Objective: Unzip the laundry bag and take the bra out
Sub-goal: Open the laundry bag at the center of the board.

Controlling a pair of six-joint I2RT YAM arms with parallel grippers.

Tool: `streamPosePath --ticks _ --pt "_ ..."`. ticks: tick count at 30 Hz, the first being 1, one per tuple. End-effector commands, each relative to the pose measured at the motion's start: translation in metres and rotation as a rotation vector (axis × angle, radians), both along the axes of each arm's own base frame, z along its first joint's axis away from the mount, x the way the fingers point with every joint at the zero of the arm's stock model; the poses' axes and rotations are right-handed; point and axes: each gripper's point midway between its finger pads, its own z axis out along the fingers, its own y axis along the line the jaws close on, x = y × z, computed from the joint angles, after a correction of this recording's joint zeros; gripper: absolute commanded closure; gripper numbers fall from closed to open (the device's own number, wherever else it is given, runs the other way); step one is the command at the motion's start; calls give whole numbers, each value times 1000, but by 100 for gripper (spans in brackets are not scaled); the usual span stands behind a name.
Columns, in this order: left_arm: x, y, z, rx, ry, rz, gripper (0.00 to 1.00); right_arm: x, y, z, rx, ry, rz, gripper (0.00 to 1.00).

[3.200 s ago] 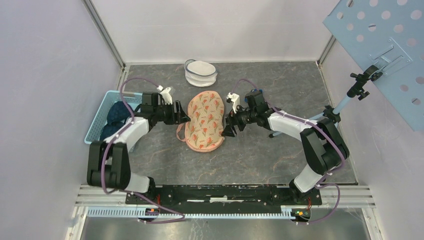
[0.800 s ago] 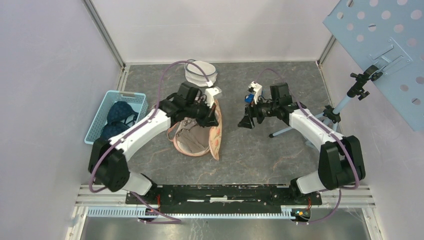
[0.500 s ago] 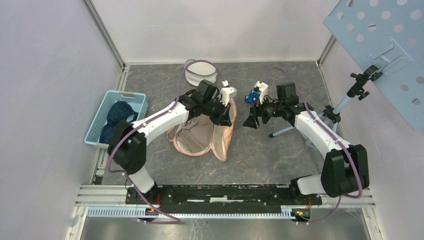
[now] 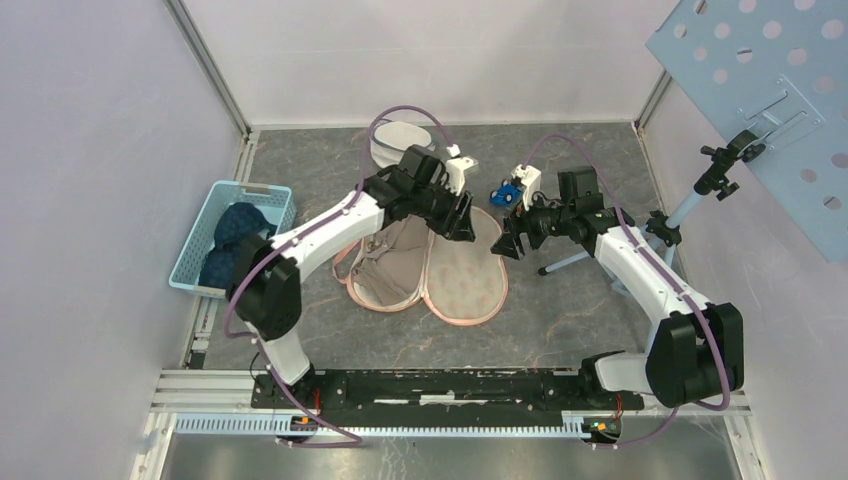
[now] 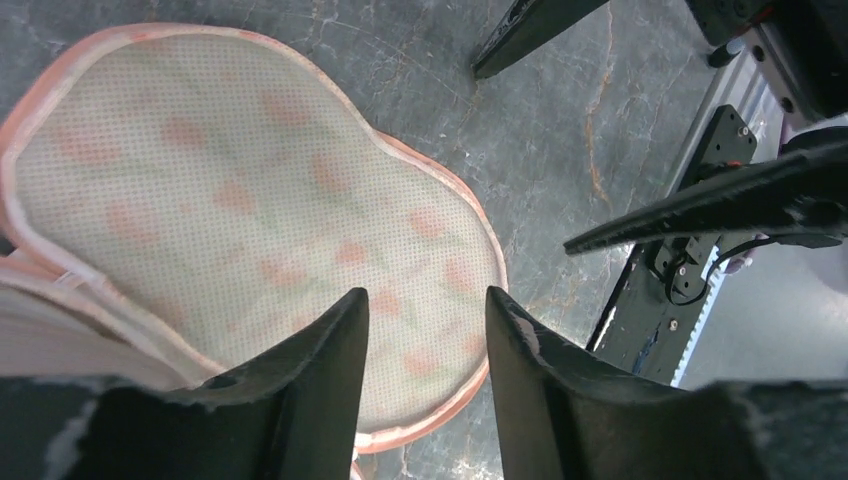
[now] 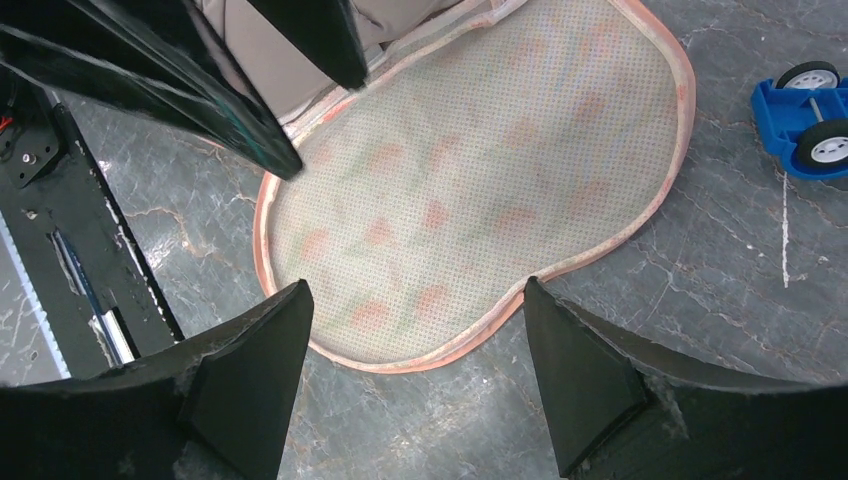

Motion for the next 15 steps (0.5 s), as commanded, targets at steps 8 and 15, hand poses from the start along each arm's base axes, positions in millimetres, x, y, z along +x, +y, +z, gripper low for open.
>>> streamPosePath --ticks 8,15 --pt "49 121 19 1 -65 351 45 26 13 10 83 -38 -27 20" --pt "72 175 -9 95 -102 483 44 48 42 4 165 18 -50 24"
